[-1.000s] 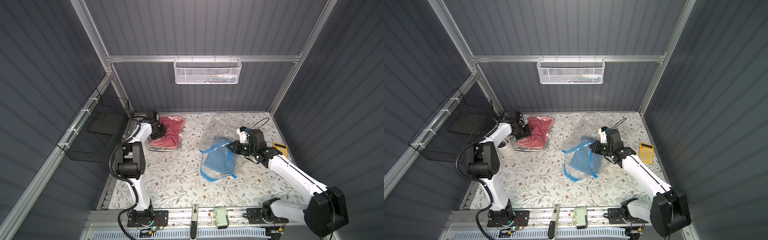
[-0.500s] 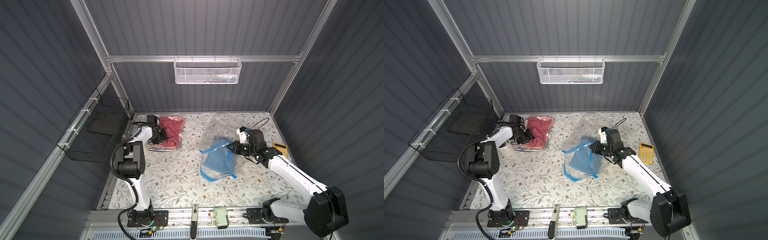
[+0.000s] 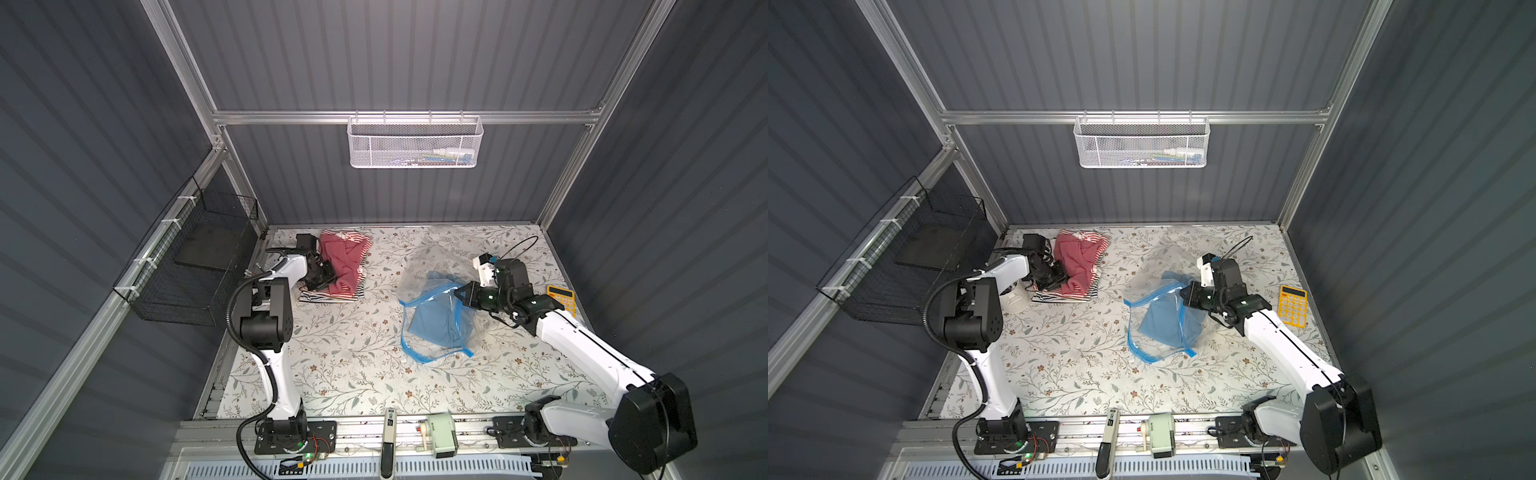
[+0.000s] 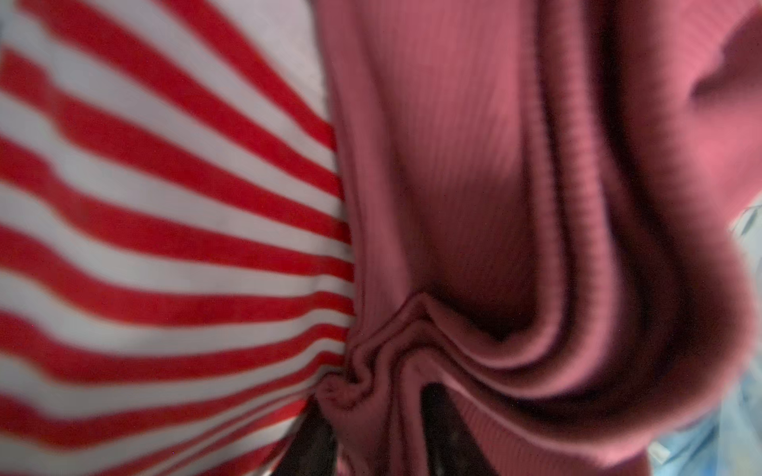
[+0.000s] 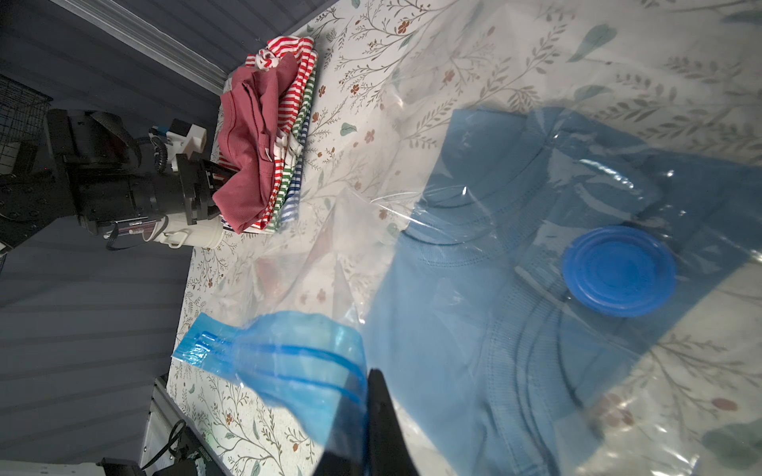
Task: Take the tank top out of the vacuum bag
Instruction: Adjust the tank top.
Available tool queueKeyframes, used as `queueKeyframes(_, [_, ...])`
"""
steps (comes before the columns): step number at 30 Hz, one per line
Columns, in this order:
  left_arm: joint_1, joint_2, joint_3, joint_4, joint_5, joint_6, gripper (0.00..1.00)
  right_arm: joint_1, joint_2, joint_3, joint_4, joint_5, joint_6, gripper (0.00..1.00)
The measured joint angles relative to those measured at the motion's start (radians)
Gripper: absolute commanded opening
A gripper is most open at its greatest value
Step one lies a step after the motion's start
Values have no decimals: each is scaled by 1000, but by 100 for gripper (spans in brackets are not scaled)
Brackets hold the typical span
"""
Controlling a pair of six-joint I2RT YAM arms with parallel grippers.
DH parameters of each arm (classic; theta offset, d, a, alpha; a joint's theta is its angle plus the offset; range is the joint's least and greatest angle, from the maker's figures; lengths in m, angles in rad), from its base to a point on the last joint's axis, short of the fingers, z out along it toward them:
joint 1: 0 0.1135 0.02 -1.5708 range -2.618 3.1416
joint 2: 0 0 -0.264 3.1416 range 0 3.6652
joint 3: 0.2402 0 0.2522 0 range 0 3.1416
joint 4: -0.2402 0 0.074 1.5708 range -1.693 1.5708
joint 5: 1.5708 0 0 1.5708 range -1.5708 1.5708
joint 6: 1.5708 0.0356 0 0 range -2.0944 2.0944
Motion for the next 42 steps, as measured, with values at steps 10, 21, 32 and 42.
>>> queueKeyframes(10, [0, 0, 19, -12, 29, 3, 0, -1, -5, -3, 0, -1, 0, 0])
queueKeyframes(21, [0, -5, 203, -142, 14, 81, 0, -2, -13, -10, 0, -1, 3, 0])
queueKeyframes(32, [-1, -18, 378, -331, -154, 208, 0, -4, -13, -10, 10, -7, 11, 0])
queueKeyframes(42, [-1, -47, 308, -353, -334, 257, 0, -4, -22, -34, 25, -10, 18, 0])
